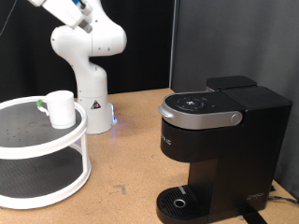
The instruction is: Make a cup of coffee with the keurig machine
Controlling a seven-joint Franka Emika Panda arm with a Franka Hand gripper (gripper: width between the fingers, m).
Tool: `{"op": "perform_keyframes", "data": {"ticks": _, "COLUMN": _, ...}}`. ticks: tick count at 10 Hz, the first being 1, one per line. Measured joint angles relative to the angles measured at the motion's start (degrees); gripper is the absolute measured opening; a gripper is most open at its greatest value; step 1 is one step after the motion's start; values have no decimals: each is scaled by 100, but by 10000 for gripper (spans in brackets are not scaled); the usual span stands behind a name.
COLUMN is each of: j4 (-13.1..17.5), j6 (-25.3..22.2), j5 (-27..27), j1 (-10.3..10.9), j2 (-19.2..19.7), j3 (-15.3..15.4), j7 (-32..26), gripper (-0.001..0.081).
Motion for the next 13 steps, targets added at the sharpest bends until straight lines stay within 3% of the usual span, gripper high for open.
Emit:
{"op": "perform_keyframes", "data": {"ticks": 2, "j4": 29, "j6": -127, "j5": -42, "j1": -161, "j2": -213, "j3": -157, "j7": -22, "gripper": 1}}
{"op": "perform_keyframes", "data": {"ticks": 4, "j4": -9, "j6": -85, "j5": -42, "j1": -176, "j2": -200, "j3": -153, "j7": 20, "gripper": 1}}
{"op": "perform_keyframes", "data": {"ticks": 7, "j4": -193, "j6": 30, "j5": -133, "j1": -597, "j2": -415, "j3": -321, "j7": -42, "gripper": 1}}
{"op": "perform_keyframes", "data": {"ticks": 11, "j4": -151, "j6": -447, "j5": -758, "j1": -1034, "j2": -714, "j3": -789, "j7": -248, "gripper": 1}}
{"op": "perform_keyframes", "data": {"ticks": 13, "j4": -93, "j6": -688, "j5": -842, "j1": -1150, "j2": -771, "j3": -961, "j7": -248, "gripper": 1}}
